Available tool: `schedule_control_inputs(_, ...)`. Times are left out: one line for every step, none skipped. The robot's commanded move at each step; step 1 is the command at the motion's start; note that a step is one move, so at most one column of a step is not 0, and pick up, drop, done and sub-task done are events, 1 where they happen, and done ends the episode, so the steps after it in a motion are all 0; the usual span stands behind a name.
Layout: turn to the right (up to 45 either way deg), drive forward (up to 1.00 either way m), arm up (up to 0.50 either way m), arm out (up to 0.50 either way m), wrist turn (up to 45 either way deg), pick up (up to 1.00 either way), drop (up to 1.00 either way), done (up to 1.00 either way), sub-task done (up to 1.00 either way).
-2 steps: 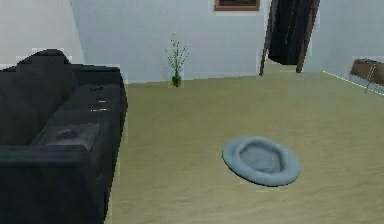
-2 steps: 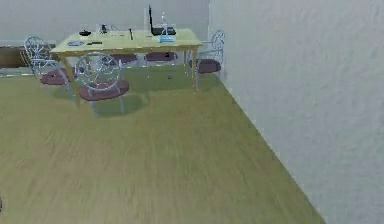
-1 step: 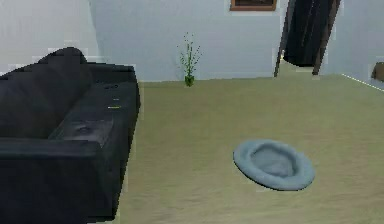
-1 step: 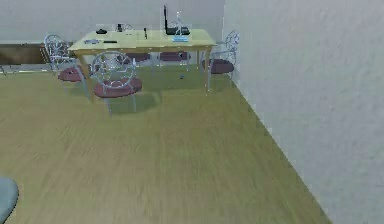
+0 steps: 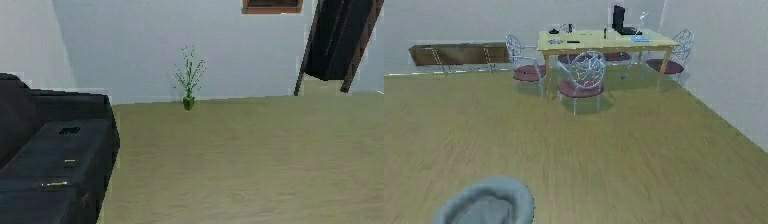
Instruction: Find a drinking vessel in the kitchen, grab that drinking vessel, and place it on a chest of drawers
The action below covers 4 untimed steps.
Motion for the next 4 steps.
schedule_control_inputs(0.0,0.95,0.0,0.0,0.0,0.0,0.0,0.0,0.0)
schedule_control_inputs(42.0,0.0,0.0,0.0,0.0,0.0,0.0,0.0,0.0)
schedule_control_inputs(0.0,1.0,0.0,0.0,0.0,0.0,0.0,0.0,0.0)
schedule_control_inputs(3.0,0.0,0.0,0.0,0.0,0.0,0.0,0.0,0.0)
